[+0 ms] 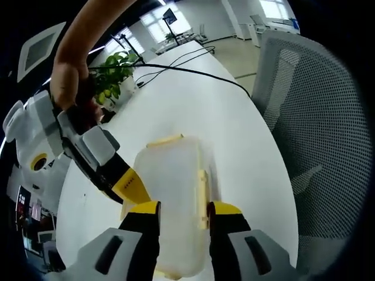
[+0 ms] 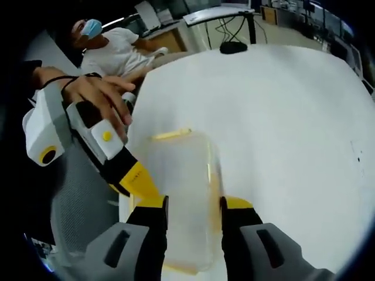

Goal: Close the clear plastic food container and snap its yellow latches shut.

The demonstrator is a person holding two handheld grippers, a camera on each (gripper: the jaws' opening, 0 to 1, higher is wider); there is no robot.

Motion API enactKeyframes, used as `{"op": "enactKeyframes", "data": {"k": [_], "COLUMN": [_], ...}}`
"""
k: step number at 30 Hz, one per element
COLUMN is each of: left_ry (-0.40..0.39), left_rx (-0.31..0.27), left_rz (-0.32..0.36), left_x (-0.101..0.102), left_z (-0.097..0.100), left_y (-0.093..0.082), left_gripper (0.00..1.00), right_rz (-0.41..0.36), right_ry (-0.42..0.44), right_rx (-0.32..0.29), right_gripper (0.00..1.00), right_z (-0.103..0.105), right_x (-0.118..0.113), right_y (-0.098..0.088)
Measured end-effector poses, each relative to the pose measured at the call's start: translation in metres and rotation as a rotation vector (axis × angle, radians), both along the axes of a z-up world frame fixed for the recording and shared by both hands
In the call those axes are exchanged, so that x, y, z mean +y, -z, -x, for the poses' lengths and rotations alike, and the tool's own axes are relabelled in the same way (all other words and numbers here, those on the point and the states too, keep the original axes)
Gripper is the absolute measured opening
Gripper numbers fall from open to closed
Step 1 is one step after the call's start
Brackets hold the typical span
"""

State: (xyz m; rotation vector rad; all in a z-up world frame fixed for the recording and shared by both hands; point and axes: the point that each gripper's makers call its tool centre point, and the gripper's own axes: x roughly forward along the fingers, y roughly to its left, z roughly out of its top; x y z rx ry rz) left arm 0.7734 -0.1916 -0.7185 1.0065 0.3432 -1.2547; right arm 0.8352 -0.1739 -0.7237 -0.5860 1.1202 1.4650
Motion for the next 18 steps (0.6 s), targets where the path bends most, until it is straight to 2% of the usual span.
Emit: {"op": "enactKeyframes", "data": {"k": [10,18], "left_ry": [0.005,-0.011], "left_rx": [0.019,0.03], "left_rz": [-0.002,0.033], "left_x": [-0.0004,0.0011], "left_z": [0.0033,0.0045], "left_y": [0.0,-0.0084], "left_gripper": [0.32,0.35], "right_rz": [0.008,-0.017], "right_ry": [0.032,0.06], "right_rx": [-0.013,-0.047], "right_gripper": [0.35,0.38], "right_z": [-0.0012,-0.0054], "right_x": [-0.0013,-0.0037], "right_y": [-0.001,-0.0075]}}
